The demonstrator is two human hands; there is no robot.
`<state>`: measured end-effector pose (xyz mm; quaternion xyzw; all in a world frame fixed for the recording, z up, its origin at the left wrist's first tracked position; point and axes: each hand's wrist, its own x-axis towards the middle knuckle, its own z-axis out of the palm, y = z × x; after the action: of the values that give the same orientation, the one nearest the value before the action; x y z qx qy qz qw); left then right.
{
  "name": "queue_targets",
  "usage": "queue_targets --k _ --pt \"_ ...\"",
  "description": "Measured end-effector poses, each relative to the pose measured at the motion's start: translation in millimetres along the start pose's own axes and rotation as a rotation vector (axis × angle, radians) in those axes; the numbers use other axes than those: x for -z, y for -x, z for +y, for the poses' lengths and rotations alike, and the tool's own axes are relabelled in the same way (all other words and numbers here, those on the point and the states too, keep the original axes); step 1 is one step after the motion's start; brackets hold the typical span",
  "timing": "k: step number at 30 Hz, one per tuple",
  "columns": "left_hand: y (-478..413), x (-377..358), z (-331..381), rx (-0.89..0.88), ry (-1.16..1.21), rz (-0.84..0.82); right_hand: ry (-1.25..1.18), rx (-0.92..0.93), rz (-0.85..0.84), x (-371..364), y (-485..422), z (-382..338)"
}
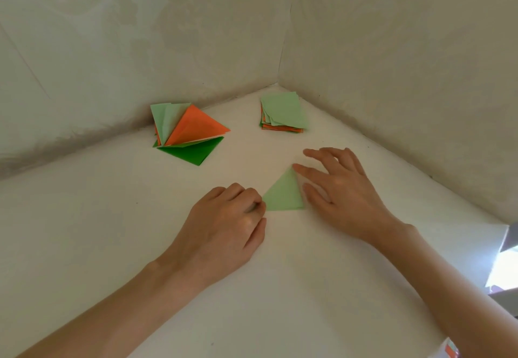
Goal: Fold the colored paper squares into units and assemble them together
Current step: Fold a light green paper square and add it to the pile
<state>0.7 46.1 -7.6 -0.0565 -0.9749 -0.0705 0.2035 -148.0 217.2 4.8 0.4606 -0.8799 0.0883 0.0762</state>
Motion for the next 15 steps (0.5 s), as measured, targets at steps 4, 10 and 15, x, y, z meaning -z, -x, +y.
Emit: queue_targets --k 4,10,15 --pt "0.0 0.2 -0.4 -0.002 0.000 0.007 -0.039 0.096 -0.138 -2.3 -0.9 -18.8" --pt "0.1 -0.4 0.7 0.005 0.004 0.015 0.015 -0.046 -0.046 -4.7 -3.7 -6.8" --pt "-5.8 -0.2 1.0 0.052 0.017 0.006 -0.043 0.029 -0.111 -7.8 2.2 -15.3"
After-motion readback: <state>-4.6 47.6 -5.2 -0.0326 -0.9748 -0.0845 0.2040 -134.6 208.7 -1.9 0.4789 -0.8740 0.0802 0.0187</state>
